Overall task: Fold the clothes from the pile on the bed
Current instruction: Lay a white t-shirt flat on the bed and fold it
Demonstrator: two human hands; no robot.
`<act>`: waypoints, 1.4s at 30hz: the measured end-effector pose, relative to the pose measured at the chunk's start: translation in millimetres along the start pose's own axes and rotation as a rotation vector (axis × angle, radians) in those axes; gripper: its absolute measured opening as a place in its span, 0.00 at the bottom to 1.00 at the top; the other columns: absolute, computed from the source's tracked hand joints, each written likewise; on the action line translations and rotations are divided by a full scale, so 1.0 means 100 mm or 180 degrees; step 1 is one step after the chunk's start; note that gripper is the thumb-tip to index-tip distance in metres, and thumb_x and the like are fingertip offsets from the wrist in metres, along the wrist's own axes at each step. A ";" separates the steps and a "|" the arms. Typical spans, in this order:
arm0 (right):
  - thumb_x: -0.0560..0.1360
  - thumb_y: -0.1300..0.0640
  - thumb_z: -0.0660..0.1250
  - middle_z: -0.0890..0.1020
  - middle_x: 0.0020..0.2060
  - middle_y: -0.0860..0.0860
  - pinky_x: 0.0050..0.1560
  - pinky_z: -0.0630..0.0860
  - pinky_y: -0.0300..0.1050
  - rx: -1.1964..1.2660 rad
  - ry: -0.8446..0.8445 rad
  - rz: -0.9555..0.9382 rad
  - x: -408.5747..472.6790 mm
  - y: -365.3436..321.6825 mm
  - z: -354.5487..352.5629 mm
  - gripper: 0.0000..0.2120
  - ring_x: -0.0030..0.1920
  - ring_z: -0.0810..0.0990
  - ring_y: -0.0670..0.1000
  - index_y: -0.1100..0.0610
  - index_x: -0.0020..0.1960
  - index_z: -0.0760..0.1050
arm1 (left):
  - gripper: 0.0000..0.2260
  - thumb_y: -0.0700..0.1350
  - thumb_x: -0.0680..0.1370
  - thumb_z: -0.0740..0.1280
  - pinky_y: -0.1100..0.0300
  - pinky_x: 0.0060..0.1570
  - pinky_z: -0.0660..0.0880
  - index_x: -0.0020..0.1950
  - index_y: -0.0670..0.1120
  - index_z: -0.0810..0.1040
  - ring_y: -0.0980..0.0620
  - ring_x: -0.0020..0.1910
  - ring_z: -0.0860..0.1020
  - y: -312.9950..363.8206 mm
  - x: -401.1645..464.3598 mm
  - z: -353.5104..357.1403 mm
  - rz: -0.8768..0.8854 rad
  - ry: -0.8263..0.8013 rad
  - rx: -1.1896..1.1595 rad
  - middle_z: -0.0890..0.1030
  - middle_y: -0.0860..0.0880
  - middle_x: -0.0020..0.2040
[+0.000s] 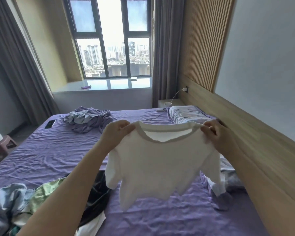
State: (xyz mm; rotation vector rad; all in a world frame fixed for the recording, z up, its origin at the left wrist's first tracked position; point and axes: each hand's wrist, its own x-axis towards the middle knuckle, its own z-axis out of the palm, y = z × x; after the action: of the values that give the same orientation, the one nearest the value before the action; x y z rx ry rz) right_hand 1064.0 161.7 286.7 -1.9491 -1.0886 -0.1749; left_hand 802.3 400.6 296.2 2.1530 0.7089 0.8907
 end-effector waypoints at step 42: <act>0.76 0.56 0.65 0.82 0.35 0.54 0.28 0.67 0.46 -0.1360 -0.1421 0.0553 -1.81 2.20 2.77 0.03 0.32 0.80 0.63 0.56 0.47 0.73 | 0.11 0.58 0.79 0.58 0.57 0.37 0.68 0.48 0.55 0.77 0.48 0.45 0.80 -2.86 -1.65 2.19 -0.2016 -0.0485 0.1793 0.83 0.55 0.41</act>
State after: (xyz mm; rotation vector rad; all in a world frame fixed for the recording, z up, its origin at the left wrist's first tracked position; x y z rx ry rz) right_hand 1043.2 203.0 -107.3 -2.5371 -1.2266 0.1443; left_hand 805.4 376.8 -99.3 2.1920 1.5849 0.1940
